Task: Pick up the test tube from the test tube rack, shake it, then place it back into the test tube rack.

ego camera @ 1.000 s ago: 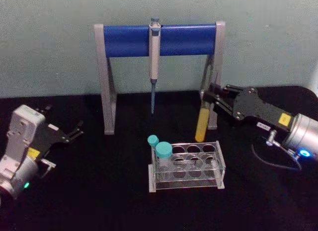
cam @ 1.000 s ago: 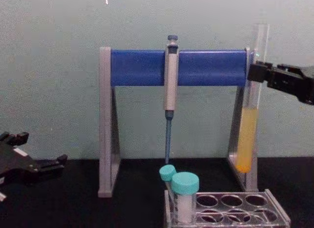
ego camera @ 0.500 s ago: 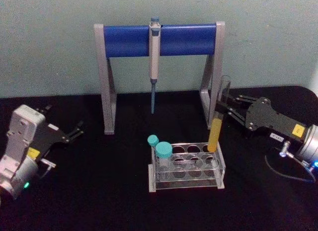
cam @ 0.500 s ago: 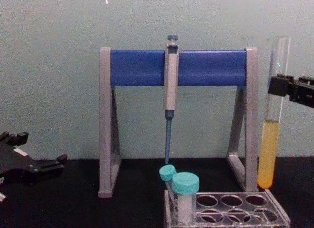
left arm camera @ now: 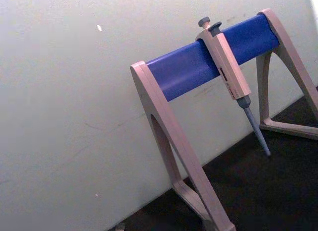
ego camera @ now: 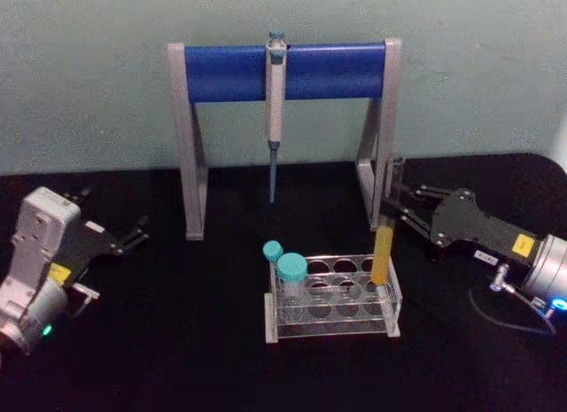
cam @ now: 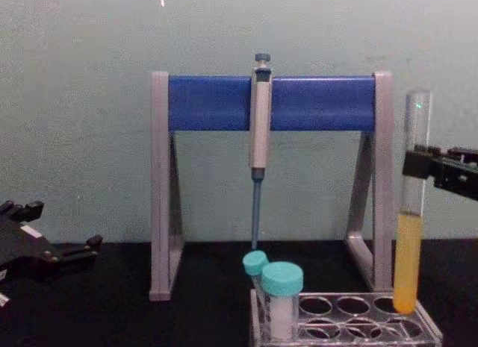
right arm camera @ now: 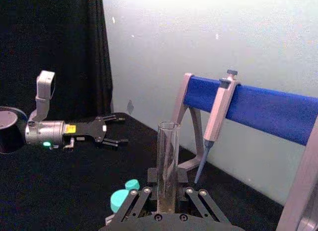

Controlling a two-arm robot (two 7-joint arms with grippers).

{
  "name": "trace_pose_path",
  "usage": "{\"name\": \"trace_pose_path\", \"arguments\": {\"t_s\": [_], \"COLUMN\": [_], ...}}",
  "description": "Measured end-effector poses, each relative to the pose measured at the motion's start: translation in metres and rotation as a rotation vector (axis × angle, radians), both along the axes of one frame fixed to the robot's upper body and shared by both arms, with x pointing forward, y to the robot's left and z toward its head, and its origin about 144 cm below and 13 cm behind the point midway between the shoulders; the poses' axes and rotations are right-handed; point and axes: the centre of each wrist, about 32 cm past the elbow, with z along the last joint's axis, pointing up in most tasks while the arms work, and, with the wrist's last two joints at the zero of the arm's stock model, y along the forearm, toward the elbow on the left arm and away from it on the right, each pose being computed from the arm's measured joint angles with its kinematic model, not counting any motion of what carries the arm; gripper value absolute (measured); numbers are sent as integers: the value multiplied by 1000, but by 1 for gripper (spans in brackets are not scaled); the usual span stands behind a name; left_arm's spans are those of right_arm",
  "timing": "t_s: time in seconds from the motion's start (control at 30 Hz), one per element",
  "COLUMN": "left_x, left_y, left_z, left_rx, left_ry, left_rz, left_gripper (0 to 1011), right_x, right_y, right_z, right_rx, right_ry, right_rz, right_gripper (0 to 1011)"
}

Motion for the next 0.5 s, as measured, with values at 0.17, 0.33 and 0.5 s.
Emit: {"name": "trace_pose_path", "arguments": {"t_s": [0.17, 0.33, 0.5], "left_x": [0, 0, 0], "left_y": [0, 0, 0], "left_z": [0, 0, 0], "left_rx": [0, 0, 0], "left_ry": [0, 0, 0], "left_rz": [0, 0, 0], "left_gripper": [1001, 1001, 1001], "right_x": [2, 3, 4], "right_y": [0, 1, 1], "right_z": [-4, -9, -11], "right_rx": [-1, -6, -13], "right_ry": [11, 24, 30], "right_rz": [-1, -4, -6], "right_gripper": [226, 226, 226]}}
